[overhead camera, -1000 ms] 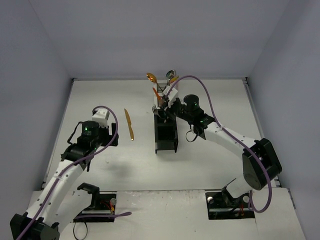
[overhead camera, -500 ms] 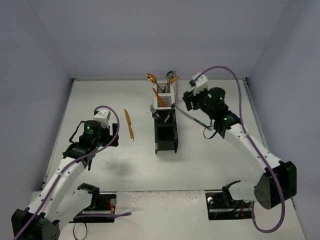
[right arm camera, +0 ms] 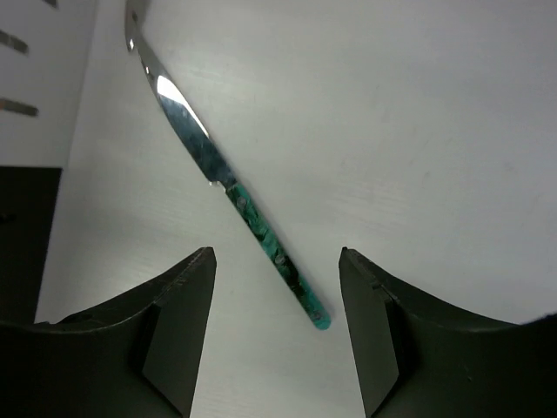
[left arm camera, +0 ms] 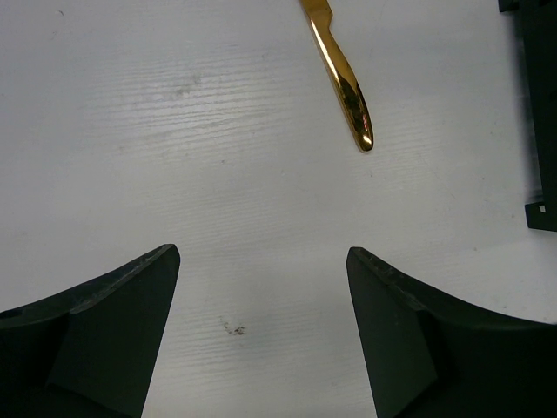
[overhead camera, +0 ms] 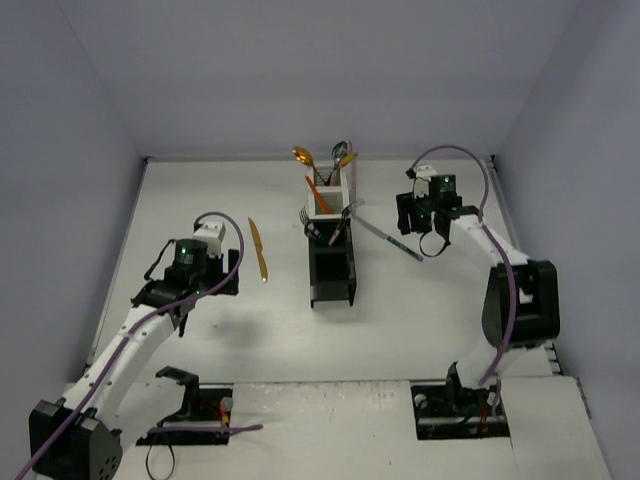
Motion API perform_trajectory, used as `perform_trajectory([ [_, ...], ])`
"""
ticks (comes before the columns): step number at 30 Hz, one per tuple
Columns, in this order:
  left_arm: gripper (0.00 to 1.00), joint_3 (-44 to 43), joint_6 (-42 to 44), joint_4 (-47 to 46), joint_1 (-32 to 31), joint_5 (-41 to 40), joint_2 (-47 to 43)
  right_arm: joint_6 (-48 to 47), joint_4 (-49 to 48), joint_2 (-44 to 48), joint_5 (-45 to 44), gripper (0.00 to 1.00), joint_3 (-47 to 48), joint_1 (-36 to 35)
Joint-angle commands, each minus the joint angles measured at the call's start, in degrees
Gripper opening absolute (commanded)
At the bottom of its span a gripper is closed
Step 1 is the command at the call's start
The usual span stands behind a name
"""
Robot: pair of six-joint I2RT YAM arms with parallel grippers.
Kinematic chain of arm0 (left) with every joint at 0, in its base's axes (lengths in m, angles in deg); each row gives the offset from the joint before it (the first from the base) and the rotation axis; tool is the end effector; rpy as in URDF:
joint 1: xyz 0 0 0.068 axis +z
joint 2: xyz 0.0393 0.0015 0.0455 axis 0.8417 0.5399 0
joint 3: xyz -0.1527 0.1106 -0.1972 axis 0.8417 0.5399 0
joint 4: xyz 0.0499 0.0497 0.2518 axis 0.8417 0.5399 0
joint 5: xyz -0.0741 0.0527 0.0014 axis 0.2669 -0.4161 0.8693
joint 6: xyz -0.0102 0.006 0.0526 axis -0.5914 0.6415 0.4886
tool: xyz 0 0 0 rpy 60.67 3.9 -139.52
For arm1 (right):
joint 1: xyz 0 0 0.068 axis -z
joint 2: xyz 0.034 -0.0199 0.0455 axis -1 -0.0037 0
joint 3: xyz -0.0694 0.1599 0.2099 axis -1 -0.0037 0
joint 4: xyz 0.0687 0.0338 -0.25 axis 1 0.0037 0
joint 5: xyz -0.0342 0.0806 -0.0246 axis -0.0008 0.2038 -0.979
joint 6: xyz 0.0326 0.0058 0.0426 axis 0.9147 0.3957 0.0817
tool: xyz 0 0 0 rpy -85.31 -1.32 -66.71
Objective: Sort the eating utensils into containers
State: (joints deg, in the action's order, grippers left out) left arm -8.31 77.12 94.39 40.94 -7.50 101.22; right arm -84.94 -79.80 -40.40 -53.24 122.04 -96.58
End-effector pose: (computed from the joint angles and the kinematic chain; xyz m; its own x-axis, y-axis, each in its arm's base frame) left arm 0.1922 -0.0572 0.2603 -0.6270 -0.0400 -0.7780 0.1670 0.9686 -0.1844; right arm 0.3668 0.0519 0.2527 -0.4594 -0.1753 -0.8708 -0.3692 0.9293 0.0077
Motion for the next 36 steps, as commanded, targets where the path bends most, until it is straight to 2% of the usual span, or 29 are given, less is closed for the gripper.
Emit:
perform_trajectory([
  [1, 0.75, -3.3, -0.2, -1.4, 0.4, -0.6, -0.7, -0.2, 1.1, -3.4, 1.9, 0.56, 3.6, -0.2],
  [9, 0.75, -3.3, 0.1, -1.3, 0.4, -0.7, -1.2, -0.6, 1.4, -9.8, 2.3, 0.52, 4.9, -0.4],
  [21, 0.75, -3.6, 0.6, -1.0, 0.4, -0.5, -1.3, -2.0, 2.0, -14.5, -0.6, 0.47, 3.2, -1.4],
  [27, 0.75, -3.6, 0.5, -0.8, 0.4, -0.6, -1.5, 0.4, 2.3, -13.9, -5.4, 0.32, -0.1, -3.0],
  [33, 0.75, -4.0, 0.3, -0.1, 0.4, -0.7, -0.9, 4.1, 6.8, -9.6, -10.1, 0.11, -3.8, -5.6],
  [36, 0.75, -4.1, 0.3, -0.1, 0.3, -0.7, -0.8, 7.3, 8.8, -6.5, -10.0, 0.04, -5.6, -6.1],
])
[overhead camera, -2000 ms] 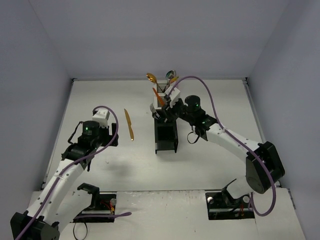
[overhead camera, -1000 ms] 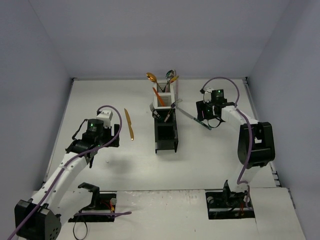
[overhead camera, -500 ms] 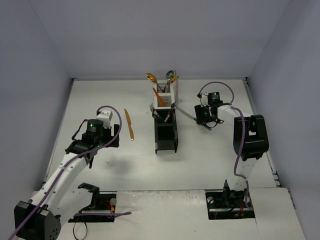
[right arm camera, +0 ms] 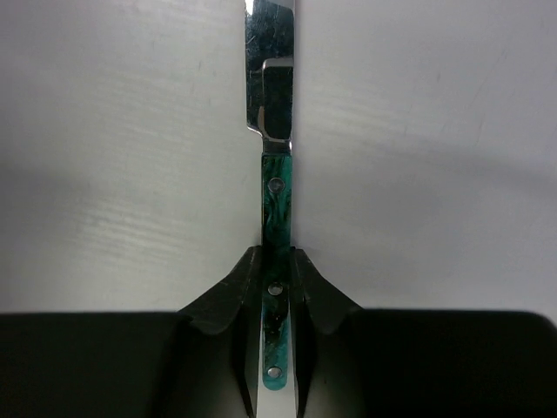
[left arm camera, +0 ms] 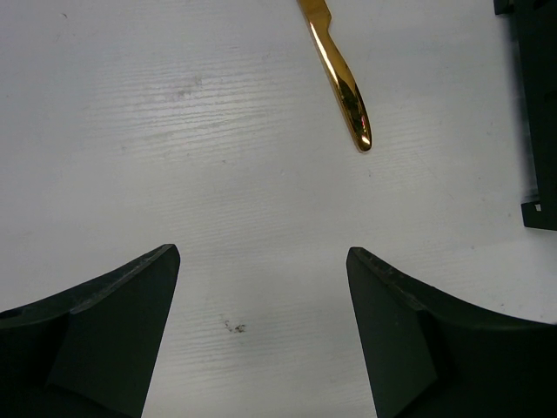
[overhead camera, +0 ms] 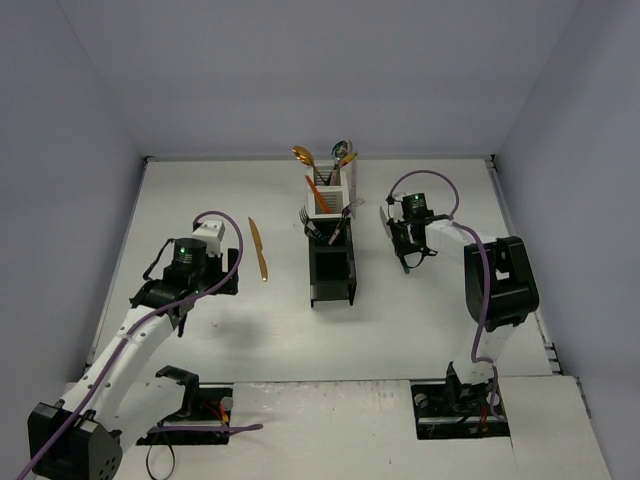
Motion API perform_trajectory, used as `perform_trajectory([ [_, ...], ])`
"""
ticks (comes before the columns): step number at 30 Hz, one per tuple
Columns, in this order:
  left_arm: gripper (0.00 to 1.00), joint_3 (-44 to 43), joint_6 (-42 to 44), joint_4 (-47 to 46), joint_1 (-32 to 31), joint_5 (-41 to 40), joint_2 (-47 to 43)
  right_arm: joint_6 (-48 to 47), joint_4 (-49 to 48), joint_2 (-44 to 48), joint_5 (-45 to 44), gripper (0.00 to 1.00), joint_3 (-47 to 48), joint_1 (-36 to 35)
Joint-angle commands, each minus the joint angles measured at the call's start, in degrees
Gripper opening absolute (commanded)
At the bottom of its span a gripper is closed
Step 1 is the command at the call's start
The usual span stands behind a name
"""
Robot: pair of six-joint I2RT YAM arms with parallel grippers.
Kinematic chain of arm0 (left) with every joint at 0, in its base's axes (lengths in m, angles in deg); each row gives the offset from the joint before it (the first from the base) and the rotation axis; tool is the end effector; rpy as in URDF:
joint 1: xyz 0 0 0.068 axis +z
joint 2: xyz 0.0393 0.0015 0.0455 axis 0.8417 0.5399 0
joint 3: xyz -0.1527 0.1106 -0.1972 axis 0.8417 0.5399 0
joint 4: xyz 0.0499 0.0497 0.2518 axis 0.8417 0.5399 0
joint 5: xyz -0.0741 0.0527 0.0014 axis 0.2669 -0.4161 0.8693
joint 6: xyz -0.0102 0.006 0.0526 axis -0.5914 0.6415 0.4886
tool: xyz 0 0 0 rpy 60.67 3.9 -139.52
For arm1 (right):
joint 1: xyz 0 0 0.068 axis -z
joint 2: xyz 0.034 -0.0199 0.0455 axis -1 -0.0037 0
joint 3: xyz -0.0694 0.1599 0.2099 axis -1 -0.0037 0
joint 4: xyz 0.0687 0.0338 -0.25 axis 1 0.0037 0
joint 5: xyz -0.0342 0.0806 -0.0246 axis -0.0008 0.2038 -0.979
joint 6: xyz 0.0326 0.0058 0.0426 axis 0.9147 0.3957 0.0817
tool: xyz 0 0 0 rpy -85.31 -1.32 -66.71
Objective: Sort the eating utensils into containers
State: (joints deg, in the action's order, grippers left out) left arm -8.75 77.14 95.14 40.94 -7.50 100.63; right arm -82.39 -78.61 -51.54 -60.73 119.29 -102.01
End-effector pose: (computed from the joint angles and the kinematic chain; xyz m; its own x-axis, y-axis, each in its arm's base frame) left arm 0.1903 -0.0567 0.2636 -0.6233 -0.0408 -0.7809 0.1681 0.9683 -0.1847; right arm 0.3709 0.0840 0.1658 -0.6718 -0.2256 -0.7055 -0.3320 0.9432 0.0146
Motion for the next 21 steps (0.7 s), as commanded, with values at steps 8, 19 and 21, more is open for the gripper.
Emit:
perform_trajectory([
  [8, 0.75, -3.7, 0.2, -0.6, 0.2, -0.7, -0.4, 10.6, 14.8, 4.7, -1.8, 0.10, -0.4, -2.5],
  [19, 0.75, -3.6, 0.5, -0.4, -0.1, -0.7, -0.4, 7.8, 15.3, -2.8, -0.5, 0.36, 7.5, -0.7],
  [21, 0.75, -3.7, 0.6, -0.4, -0.1, -1.3, -0.4, 7.1, 15.5, -4.6, -0.6, 0.36, 9.1, -0.6],
])
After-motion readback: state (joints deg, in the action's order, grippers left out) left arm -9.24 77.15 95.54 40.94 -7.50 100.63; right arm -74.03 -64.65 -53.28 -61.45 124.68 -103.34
